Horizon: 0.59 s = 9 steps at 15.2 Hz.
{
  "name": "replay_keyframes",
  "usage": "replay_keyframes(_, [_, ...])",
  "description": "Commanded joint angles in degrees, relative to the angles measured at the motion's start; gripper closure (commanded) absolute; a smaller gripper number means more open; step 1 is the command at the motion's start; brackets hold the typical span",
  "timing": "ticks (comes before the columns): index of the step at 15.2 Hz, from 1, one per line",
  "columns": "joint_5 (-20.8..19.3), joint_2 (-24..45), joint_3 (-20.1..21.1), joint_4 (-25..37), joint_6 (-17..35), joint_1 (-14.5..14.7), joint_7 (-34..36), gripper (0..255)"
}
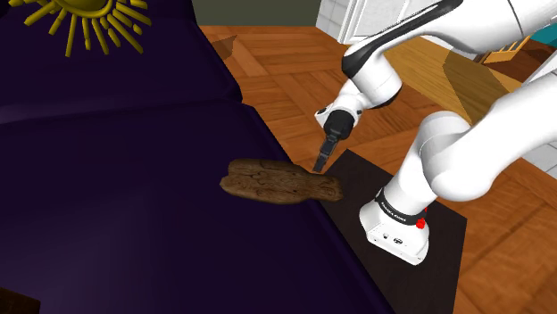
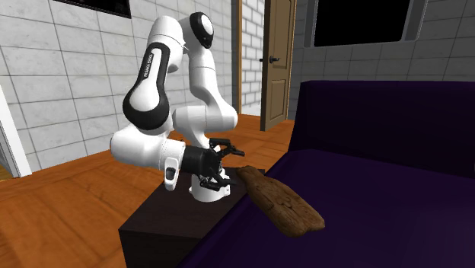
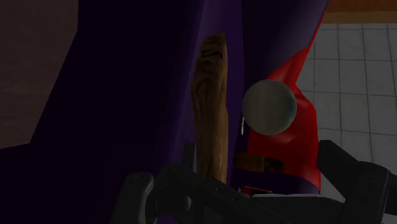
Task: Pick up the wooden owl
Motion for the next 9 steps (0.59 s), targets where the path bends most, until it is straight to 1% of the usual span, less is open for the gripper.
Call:
replay_keyframes(1, [1.73,3.23,-1.27,-0.08,0.40,1.65,-3.64,0])
replay_keyframes(5, [3.82,9.06,-2.85,0.60,0.69,4.02,-8.91,0])
replay_keyframes(7, [4.18,9.96,-3.03,0.74,0.67,4.34,-9.70,0])
replay_keyframes(8, [4.08,9.96,-3.07,0.75,0.62,4.28,-9.70,255])
replay_keyframes(9, [4.10,9.99,-3.08,0.77,0.62,4.30,-9.72,255])
